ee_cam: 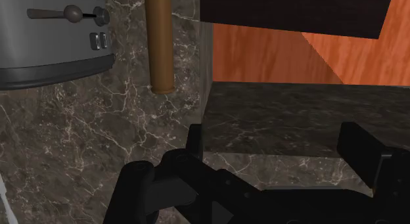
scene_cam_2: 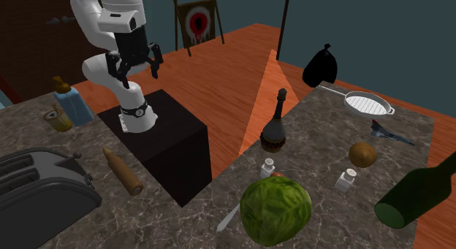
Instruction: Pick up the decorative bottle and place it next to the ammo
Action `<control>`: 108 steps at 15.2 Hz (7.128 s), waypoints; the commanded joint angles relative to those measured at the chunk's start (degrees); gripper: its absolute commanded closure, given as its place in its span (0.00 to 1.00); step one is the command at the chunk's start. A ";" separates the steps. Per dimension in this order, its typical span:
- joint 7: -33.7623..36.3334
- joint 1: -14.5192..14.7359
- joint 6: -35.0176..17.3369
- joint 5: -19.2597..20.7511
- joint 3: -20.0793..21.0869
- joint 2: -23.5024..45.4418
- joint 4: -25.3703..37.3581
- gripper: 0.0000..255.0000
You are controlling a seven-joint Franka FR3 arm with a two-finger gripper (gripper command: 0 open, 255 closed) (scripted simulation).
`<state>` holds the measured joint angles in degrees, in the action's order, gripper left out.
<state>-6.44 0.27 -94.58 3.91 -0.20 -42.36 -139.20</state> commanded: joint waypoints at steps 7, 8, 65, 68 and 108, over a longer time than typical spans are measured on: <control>6.85 2.52 -3.09 -3.67 5.89 9.24 5.24 0.00; 7.97 2.86 -3.54 -4.10 6.83 10.92 6.34 0.00; 37.81 18.44 1.55 6.32 21.72 73.32 68.35 1.00; 37.71 18.78 3.97 6.34 21.74 73.50 70.99 1.00; 16.13 4.51 15.43 -6.61 13.60 22.78 34.36 1.00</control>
<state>10.78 4.96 -79.66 -2.46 14.14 -17.24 -103.08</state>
